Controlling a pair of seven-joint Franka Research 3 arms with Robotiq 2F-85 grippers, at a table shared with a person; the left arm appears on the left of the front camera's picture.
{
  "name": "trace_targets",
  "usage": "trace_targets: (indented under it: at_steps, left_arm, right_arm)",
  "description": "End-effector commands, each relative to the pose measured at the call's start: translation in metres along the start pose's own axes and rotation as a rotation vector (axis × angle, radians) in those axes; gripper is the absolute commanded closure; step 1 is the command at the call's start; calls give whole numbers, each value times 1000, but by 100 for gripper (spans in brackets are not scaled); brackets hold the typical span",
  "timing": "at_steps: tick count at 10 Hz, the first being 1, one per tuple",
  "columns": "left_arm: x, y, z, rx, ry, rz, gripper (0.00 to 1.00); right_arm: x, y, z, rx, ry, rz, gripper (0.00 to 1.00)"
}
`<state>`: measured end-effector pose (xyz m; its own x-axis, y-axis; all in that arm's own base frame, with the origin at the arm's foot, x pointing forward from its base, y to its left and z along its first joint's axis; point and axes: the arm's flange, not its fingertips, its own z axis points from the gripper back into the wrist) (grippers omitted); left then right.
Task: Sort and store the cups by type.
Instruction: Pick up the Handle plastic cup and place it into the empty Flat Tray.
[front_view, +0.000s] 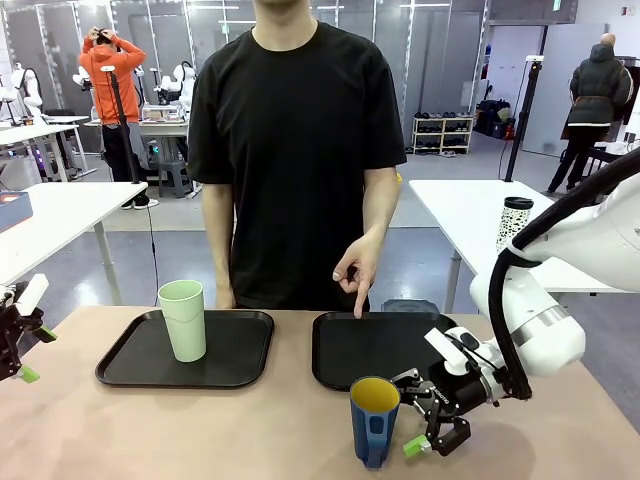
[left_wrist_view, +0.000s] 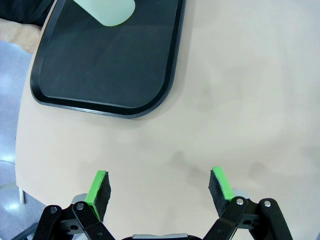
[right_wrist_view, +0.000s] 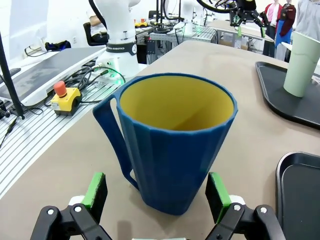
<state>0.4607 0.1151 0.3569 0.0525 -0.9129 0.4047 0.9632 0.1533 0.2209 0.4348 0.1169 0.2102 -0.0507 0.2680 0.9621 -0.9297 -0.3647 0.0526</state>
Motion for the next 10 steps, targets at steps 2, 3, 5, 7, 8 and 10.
trace_targets:
  at_steps: [2,3,5,7,8,10]
  left_arm:
    - [-1,-1,0,13,-6,-17,0]
    - [-1,-1,0,13,-6,-17,0]
    - [-1,-1,0,13,-6,-17,0]
    - [-1,-1,0,13,-6,-17,0]
    - [-1,-1,0,13,-6,-17,0]
    - [-1,-1,0,13,-6,-17,0]
  right_arm:
    - [1,8,-11,-61,-23,30,0]
    - [2,9,-14,-76,-35,31,0]
    - [2,10,-17,-78,-47,34,0]
    - [2,13,-22,-98,-63,34,0]
    - [2,14,-25,-98,-68,35,0]
    - [1,13,-30,-106,-69,18,0]
